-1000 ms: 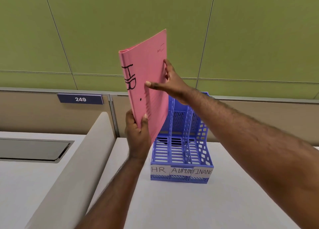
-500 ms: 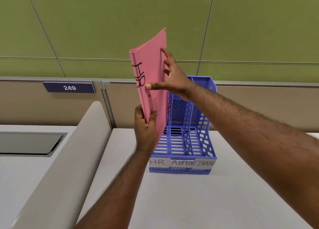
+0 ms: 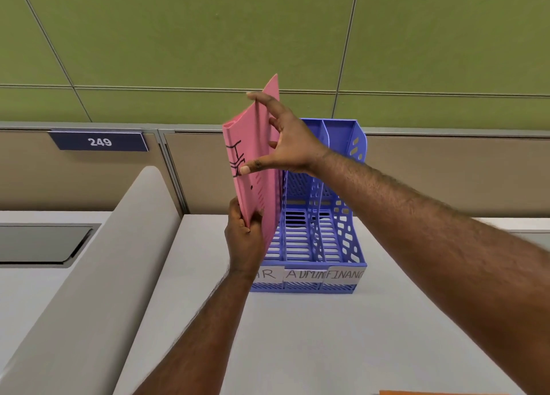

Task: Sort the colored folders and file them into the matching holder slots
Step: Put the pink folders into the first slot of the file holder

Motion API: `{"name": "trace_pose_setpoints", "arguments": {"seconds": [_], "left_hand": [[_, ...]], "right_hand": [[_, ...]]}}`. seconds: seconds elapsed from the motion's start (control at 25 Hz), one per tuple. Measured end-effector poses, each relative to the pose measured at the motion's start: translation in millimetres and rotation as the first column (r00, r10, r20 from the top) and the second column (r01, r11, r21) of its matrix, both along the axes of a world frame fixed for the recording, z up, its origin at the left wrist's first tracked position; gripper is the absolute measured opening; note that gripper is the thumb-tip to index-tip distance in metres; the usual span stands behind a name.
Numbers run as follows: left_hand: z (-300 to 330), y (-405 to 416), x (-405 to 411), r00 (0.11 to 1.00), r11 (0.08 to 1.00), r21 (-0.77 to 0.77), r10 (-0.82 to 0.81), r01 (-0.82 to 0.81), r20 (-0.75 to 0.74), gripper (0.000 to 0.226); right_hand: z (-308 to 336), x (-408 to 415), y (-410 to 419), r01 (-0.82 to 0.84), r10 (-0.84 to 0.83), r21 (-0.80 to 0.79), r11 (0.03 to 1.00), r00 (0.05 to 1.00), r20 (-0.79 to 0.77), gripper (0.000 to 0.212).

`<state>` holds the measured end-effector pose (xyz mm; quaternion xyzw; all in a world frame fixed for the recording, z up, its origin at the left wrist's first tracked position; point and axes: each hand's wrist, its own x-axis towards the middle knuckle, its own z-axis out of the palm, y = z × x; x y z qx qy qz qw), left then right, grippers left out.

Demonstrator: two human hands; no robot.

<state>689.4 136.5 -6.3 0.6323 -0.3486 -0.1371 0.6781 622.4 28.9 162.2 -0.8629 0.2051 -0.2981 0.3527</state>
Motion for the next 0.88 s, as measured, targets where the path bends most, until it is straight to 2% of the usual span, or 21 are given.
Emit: {"name": "trace_pose_setpoints", "arguments": {"seconds": [0.12,0.32,0.56,0.76,0.88], "left_hand": [[-9.6,4.0,-1.1,1.000,0.996,0.087,-0.010,0.011,-0.013,0.043],[-16.0,9.8,0.7,0.999,0.980,0.200,-0.016,0.006,0.050,0.052],[-11.7,27.3,3.2,0.994,0.969,0.228,-0.107,0.099,0.025,0.048],[-13.2,75.9,0.8,0.992,0.956,0.284,-0.097,0.072,0.075,0.056],[-31.9,131.9,-14.7,0.991,0.944,0.321,-0.104,0.073,0.082,0.060]], "right_hand": [[-21.3,-3.1,2.0,0.026,-0.025,0.004,1.000,0.997,-0.068,0.120],[-43.4,-6.7,9.2,0.056,-0.047,0.071,0.996,0.992,-0.117,0.123],[-49.6,-19.3,29.7,0.114,-0.103,0.072,0.991,0.985,-0.142,0.127],[-91.1,-67.4,81.3,0.202,-0.171,0.179,0.963,0.970,-0.175,0.117],[-138.9,-112.9,126.6,0.262,-0.219,0.275,0.925,0.960,-0.175,0.102]]}}
